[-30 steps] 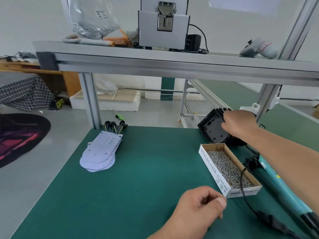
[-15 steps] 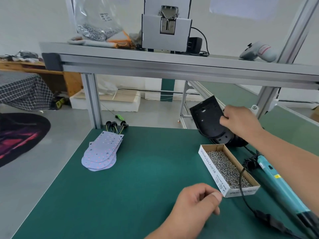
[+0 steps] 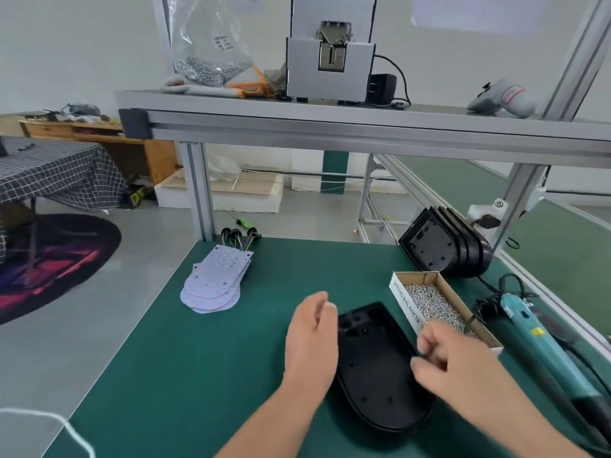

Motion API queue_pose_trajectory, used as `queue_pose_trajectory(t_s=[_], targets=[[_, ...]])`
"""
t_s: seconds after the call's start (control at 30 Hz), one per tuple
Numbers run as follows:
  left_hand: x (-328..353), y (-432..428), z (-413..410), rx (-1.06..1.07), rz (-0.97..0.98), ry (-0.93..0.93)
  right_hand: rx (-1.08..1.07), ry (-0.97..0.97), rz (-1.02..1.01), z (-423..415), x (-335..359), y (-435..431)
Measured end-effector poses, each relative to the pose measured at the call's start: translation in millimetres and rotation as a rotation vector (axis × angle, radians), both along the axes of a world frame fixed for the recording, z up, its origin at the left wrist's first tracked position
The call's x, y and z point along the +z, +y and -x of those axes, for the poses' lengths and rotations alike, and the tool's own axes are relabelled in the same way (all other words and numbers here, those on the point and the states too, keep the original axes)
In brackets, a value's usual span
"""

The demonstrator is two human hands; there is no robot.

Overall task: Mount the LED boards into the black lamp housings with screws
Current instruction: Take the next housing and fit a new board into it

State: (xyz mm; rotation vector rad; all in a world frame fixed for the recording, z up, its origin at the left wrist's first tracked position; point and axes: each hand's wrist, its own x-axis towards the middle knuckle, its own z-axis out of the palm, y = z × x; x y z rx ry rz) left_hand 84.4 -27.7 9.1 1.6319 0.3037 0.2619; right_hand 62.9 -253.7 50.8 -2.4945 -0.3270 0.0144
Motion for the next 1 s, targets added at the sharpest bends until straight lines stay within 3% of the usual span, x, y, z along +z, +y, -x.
queue_pose_trajectory(t_s=[0.17, 0.37, 0.53, 0.63, 0.83, 1.0], targets=[[4, 0, 3, -0.096, -0.080, 0.060, 0.103, 0.210, 0.066, 16, 7, 1], [6, -2, 6, -0.117, -0.102, 0.048, 0.054, -0.140, -0.020, -45, 51, 41], [4, -1, 5, -0.108, -0.094, 0.003, 0.192, -0.011, -0.143, -133, 47, 135], [2, 0, 4, -0.033, -0.015, -0.017, 0.226, 0.076, -0.170, -178, 30, 191], [-3, 10, -5, 0.275, 0.227, -0.088, 0.252, 0.063, -0.074, -236, 7, 281], [-6, 16, -12, 0.384, 0.346, -0.091, 0.179, 0.032, 0.070, -262, -5, 320]])
